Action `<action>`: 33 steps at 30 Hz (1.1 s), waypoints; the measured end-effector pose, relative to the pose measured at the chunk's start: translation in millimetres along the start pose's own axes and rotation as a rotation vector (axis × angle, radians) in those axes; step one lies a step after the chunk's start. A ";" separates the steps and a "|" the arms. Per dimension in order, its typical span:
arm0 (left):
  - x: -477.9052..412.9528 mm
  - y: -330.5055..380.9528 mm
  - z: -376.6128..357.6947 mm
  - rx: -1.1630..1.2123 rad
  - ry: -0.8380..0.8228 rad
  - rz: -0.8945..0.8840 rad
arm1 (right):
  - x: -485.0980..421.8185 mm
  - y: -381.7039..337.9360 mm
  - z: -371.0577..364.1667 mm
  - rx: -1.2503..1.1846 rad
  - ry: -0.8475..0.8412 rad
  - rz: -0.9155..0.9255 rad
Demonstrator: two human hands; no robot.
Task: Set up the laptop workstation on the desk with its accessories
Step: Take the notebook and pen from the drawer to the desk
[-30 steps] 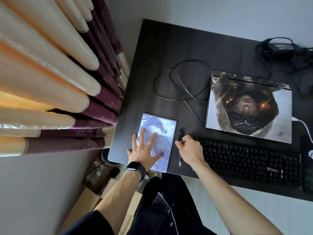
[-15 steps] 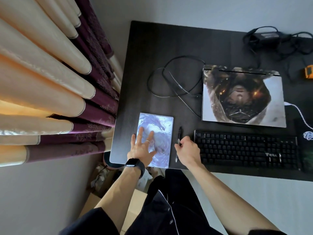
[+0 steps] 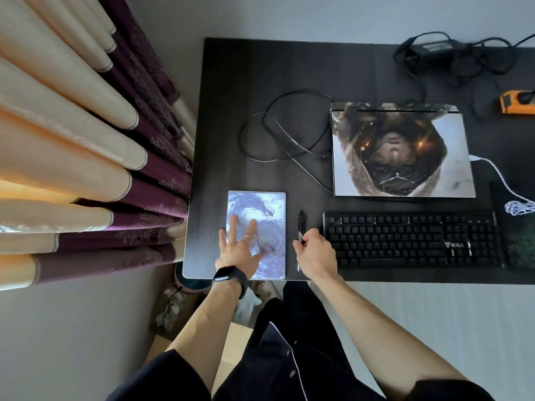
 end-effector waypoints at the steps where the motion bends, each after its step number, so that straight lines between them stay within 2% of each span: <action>1: 0.6 0.4 0.2 -0.007 0.001 -0.002 | 0.2 0.5 -0.2 -0.002 0.000 0.000; 12: 6.9 7.3 -0.9 -0.017 -0.026 -0.011 | -7.4 5.3 0.4 0.024 0.006 0.012; 23: 10.7 10.9 1.8 -0.052 -0.026 -0.020 | -19.6 10.3 -3.3 -0.050 -0.006 0.059; 33: 12.8 6.9 -5.1 -0.078 0.011 -0.023 | -20.5 11.3 -3.3 -0.046 -0.009 0.092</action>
Point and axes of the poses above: each hand's wrist, its own x-axis away from the middle knuckle, its own z-axis out of the back of the hand, y = z × x, the point moved 2 cm from there along -x, towards the middle knuckle, and after that the axes turned 13 degrees about y, right-handed, at the moved point
